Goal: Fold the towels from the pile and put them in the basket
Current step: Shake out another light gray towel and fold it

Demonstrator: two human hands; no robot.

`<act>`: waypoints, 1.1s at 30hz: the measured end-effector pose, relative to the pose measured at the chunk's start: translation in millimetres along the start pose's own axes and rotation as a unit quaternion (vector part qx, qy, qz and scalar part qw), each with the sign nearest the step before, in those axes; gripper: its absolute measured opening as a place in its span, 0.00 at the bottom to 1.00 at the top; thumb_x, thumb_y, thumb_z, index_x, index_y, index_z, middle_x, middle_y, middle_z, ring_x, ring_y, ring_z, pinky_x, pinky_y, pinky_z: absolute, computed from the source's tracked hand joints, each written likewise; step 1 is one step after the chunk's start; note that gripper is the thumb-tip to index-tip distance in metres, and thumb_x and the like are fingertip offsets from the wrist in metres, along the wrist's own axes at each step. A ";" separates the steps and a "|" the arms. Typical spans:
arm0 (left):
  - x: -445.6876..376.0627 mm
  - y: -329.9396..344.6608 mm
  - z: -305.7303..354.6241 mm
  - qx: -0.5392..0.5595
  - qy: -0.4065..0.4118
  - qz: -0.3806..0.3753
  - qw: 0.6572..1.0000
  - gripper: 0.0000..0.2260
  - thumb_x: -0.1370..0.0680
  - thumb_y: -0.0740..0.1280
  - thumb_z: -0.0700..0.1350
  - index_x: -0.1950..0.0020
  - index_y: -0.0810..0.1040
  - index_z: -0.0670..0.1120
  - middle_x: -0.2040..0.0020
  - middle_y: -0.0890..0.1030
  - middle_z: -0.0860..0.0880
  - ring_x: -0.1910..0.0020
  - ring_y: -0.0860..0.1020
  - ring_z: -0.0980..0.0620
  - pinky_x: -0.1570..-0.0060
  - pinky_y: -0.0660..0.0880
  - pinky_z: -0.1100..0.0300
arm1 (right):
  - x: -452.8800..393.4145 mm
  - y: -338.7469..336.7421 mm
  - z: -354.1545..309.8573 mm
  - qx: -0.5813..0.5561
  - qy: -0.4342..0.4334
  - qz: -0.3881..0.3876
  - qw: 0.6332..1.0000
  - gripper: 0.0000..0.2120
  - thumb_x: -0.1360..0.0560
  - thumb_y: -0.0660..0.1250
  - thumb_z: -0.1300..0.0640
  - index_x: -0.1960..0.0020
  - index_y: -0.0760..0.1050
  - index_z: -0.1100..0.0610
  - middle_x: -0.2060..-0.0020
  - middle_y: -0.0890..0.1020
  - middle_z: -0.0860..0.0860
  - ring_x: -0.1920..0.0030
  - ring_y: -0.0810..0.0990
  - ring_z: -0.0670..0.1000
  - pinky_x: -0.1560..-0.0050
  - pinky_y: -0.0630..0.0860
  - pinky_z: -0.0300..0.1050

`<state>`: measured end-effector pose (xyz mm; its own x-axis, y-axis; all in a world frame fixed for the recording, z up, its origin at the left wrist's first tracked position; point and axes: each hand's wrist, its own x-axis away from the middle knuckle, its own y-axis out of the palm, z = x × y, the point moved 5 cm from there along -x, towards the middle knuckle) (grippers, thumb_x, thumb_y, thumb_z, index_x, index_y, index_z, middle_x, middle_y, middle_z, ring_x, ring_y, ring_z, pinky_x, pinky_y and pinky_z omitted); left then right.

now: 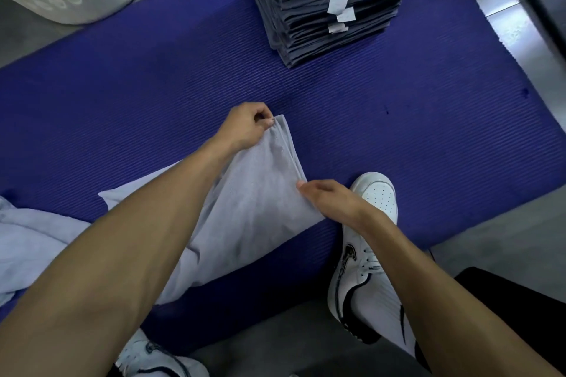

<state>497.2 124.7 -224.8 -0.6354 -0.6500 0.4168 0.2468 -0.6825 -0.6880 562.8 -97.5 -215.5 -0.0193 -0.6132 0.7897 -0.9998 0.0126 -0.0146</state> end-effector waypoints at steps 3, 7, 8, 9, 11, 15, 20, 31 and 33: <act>-5.0 10.2 -9.2 -0.008 -0.009 0.012 1.000 0.03 0.21 0.68 0.46 0.52 0.81 0.49 0.56 0.81 0.54 0.55 0.79 0.55 0.52 0.76 0.58 | -0.8 0.5 -1.9 0.007 0.028 0.005 1.000 0.29 0.20 0.54 0.35 0.29 0.72 0.53 0.30 0.74 0.48 0.30 0.70 0.50 0.29 0.62 0.47; -3.1 14.2 -12.2 -0.029 0.017 0.056 0.998 0.06 0.21 0.68 0.47 0.50 0.82 0.48 0.54 0.80 0.52 0.54 0.77 0.53 0.50 0.76 0.53 | 3.4 -1.7 -0.3 0.008 0.051 0.073 0.996 0.25 0.17 0.52 0.40 0.63 0.72 0.55 0.60 0.78 0.50 0.60 0.74 0.47 0.47 0.68 0.45; -2.7 13.9 -11.4 -0.039 0.022 0.073 0.996 0.07 0.20 0.67 0.48 0.49 0.82 0.47 0.53 0.79 0.50 0.53 0.76 0.52 0.50 0.75 0.53 | 3.9 -1.2 1.1 0.008 0.047 0.081 0.996 0.25 0.17 0.52 0.41 0.61 0.75 0.57 0.60 0.79 0.52 0.61 0.75 0.48 0.47 0.69 0.45; -2.2 13.4 -10.3 -0.045 0.024 0.090 0.995 0.07 0.20 0.67 0.48 0.49 0.82 0.47 0.52 0.78 0.49 0.52 0.76 0.51 0.51 0.74 0.53 | 4.7 -0.6 2.9 0.010 0.044 0.084 0.995 0.26 0.16 0.52 0.42 0.52 0.79 0.61 0.52 0.82 0.55 0.56 0.79 0.50 0.46 0.69 0.46; -2.5 14.7 -9.7 -0.045 0.021 0.111 0.993 0.07 0.20 0.66 0.47 0.49 0.82 0.46 0.51 0.78 0.48 0.51 0.76 0.50 0.52 0.74 0.54 | 6.1 0.6 7.9 0.014 0.041 0.091 0.995 0.27 0.16 0.52 0.43 0.37 0.75 0.64 0.39 0.80 0.56 0.40 0.78 0.54 0.44 0.68 0.43; -6.6 14.4 -8.1 -0.054 0.019 0.129 0.990 0.08 0.19 0.65 0.48 0.49 0.81 0.47 0.51 0.79 0.48 0.52 0.76 0.50 0.55 0.75 0.53 | 3.3 4.0 13.9 -0.001 0.033 0.092 0.995 0.26 0.17 0.51 0.41 0.31 0.73 0.57 0.34 0.77 0.51 0.32 0.73 0.52 0.36 0.64 0.43; -11.6 13.6 -4.9 -0.089 0.038 0.108 0.989 0.09 0.19 0.65 0.49 0.44 0.80 0.46 0.50 0.78 0.47 0.50 0.76 0.49 0.56 0.73 0.53 | -2.7 -1.0 16.6 -0.041 0.070 0.089 0.993 0.23 0.17 0.49 0.40 0.64 0.72 0.48 0.61 0.76 0.43 0.52 0.77 0.48 0.36 0.67 0.44; 24.0 -15.2 6.4 -0.062 -0.046 0.065 0.995 0.07 0.17 0.58 0.46 0.49 0.71 0.44 0.55 0.77 0.47 0.51 0.76 0.45 0.55 0.69 0.52 | 10.9 5.9 15.9 -0.051 0.025 0.031 0.998 0.28 0.20 0.49 0.34 0.36 0.79 0.49 0.38 0.80 0.43 0.35 0.75 0.45 0.28 0.62 0.47; 52.8 -38.7 7.6 -0.040 -0.050 0.083 0.995 0.07 0.17 0.58 0.47 0.50 0.71 0.45 0.60 0.76 0.50 0.55 0.75 0.46 0.56 0.71 0.50 | 22.0 11.7 8.8 -0.008 -0.027 0.034 0.999 0.24 0.18 0.53 0.38 0.39 0.80 0.52 0.43 0.81 0.41 0.42 0.76 0.42 0.34 0.66 0.43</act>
<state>459.7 114.2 -171.6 -0.5146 -0.7838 0.3476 0.2812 -0.5373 -0.7952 550.7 -117.8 -203.7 -0.0872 -0.6529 0.7524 -0.9961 0.0680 -0.0564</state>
